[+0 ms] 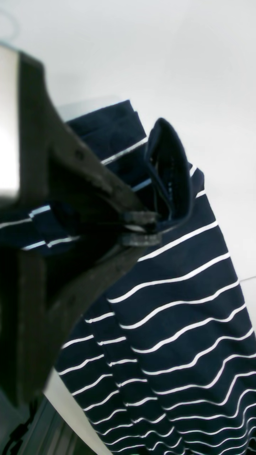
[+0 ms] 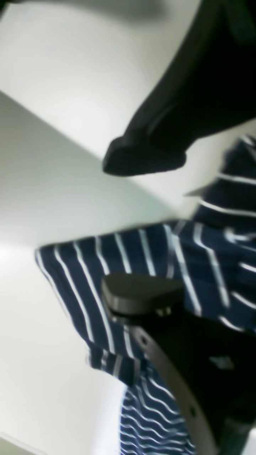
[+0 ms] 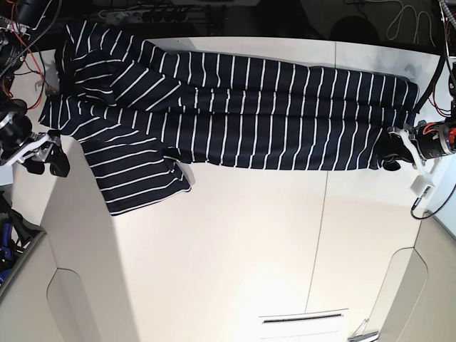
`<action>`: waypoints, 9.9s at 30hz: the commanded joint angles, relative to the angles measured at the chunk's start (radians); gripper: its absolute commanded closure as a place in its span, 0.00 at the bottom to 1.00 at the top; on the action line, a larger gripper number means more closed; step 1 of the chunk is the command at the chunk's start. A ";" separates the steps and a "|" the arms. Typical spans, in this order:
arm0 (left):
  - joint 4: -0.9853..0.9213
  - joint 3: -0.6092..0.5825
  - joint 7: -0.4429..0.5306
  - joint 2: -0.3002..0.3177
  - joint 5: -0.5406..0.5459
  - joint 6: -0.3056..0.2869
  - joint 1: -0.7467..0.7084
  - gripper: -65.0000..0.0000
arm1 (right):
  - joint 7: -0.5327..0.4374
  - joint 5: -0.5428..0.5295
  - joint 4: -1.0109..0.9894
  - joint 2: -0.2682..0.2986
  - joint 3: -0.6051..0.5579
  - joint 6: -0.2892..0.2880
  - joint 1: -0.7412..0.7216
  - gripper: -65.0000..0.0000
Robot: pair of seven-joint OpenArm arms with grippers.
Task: Fold the T-shirt properly
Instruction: 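Fold the shirt again by pulling the grasped edge over with both grippers, then hold the long folded strip at both ends with both grippers, then carry the strip end in the left gripper toward the right gripper, then fold the strip end in the right gripper over onto the bundle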
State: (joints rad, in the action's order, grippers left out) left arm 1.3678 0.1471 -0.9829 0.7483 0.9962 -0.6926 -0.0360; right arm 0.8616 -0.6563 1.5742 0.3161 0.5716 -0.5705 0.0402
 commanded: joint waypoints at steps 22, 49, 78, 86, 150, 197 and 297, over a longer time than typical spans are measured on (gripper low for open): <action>0.013 0.010 0.021 0.024 0.016 -0.006 0.014 1.00 | -0.094 0.002 -0.459 0.013 -0.220 -0.017 -0.234 0.35; 0.167 0.126 -0.076 0.061 0.017 -0.006 -0.021 1.00 | 0.150 0.016 0.082 -0.097 -0.283 -0.017 -0.132 1.00; 0.247 0.222 -0.067 0.024 0.017 -0.006 -0.239 0.59 | 0.174 -0.044 0.309 -0.117 -0.075 -0.008 0.340 0.48; 0.247 0.263 -0.053 0.024 0.037 -0.006 -0.239 0.58 | 0.169 -0.130 0.409 -0.117 0.074 -0.010 0.337 0.41; 0.098 0.493 0.088 -0.150 0.049 -0.006 -0.366 0.34 | -0.023 0.125 0.039 -0.183 0.006 0.010 0.199 0.41; 0.623 0.393 0.102 -0.188 0.000 -0.006 -0.405 1.00 | 0.064 0.069 0.039 -0.183 0.006 0.010 0.204 0.41; 0.607 0.296 0.043 -0.482 -0.026 -0.006 -0.397 0.42 | 0.009 0.649 0.298 -0.292 -1.251 0.286 -0.063 0.31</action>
State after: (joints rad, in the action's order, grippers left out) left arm 1.9579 0.4389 -0.9546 0.2600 0.9512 -0.6861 -0.4347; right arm 0.8883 -0.0036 1.8530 0.0349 -0.6823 -0.2836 -0.0093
